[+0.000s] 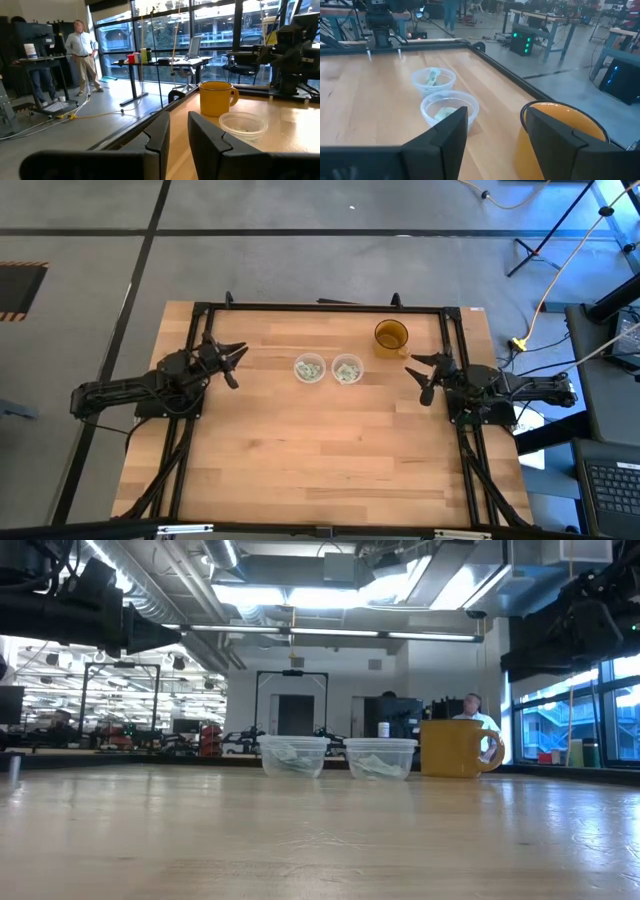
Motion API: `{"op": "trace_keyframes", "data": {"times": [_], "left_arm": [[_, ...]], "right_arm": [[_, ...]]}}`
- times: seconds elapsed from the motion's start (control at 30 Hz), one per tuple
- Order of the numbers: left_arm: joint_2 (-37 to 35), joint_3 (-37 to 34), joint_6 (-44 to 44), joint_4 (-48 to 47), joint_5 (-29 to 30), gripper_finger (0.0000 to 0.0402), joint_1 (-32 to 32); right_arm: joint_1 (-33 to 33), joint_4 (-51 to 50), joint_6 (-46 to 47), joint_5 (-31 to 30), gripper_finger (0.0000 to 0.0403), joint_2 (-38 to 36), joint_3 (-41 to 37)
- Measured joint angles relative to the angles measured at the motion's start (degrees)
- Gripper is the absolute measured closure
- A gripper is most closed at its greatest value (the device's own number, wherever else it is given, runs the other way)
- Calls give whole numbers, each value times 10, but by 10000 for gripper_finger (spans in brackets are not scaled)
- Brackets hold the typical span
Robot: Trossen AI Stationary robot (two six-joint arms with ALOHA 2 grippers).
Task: Pick and place Stevia / Truvia into bins
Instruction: Return to Home Position
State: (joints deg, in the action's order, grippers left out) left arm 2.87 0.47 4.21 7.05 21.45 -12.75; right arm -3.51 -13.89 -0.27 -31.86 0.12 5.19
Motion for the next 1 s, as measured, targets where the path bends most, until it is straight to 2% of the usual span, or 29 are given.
{"op": "trace_keyframes", "data": {"times": [0.13, 0.4, 0.73, 1.0], "left_arm": [[0, 0, 0, 0, 0, 339, 0], [0, 0, 0, 0, 0, 339, 0], [0, 0, 0, 0, -1, 339, 0], [0, 0, 0, 0, -1, 339, 0]], "right_arm": [[0, 0, 3, 0, 199, 0, 0], [0, 0, 137, 0, 199, 0, 0], [0, 0, 89, 0, 199, 0, 0], [0, 0, 90, 0, 199, 0, 0]]}}
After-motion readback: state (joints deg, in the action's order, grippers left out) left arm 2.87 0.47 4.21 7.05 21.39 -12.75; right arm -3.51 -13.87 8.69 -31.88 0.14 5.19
